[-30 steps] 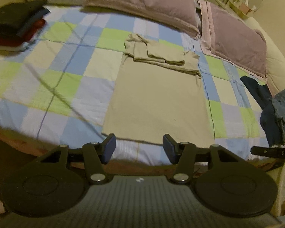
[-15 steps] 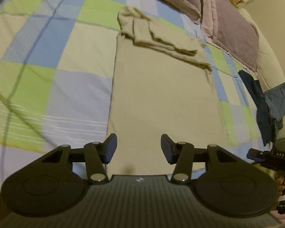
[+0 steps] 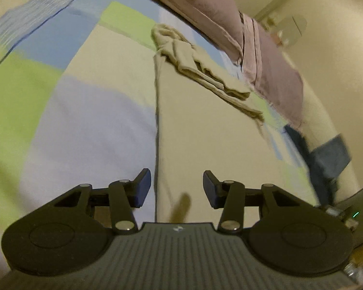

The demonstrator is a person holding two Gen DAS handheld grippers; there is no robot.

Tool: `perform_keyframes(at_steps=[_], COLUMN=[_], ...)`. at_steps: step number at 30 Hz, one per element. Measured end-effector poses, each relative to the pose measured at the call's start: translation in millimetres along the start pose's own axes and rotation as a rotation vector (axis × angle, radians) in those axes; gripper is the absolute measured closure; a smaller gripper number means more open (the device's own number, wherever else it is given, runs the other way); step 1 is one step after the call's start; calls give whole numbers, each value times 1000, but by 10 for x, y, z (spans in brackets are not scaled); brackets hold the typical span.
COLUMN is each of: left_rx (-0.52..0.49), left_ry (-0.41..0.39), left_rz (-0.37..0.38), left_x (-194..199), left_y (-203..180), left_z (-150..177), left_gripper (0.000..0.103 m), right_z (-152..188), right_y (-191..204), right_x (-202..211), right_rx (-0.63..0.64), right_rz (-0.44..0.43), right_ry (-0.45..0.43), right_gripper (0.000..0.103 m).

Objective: Fold clothes

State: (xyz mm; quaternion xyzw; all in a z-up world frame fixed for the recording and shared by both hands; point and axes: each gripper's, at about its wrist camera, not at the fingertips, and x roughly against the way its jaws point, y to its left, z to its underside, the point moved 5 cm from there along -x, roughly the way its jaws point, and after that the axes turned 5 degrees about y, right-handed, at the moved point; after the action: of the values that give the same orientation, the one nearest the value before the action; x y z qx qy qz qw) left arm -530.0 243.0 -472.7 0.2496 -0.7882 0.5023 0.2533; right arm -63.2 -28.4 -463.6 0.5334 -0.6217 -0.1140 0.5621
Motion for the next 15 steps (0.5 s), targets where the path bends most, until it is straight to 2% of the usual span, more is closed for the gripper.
perform_keyframes(at_steps=[2, 6, 10, 15], left_rx=[69, 128, 169, 187], left_ry=[38, 38, 44, 42], left_rz=[62, 91, 112, 138], left_x=[105, 174, 115, -18], left_y=[50, 117, 135, 130], left_z=[170, 314, 239, 72], left_gripper=[61, 63, 64, 64], right_z=[81, 156, 140, -12], right_y=[-69, -86, -54, -30], right_x=[109, 184, 99, -50], right_rx=[-110, -138, -167, -148], right_rz=[-43, -79, -118, -113], right_ry=[15, 74, 137, 136], right_gripper=[69, 70, 70, 70])
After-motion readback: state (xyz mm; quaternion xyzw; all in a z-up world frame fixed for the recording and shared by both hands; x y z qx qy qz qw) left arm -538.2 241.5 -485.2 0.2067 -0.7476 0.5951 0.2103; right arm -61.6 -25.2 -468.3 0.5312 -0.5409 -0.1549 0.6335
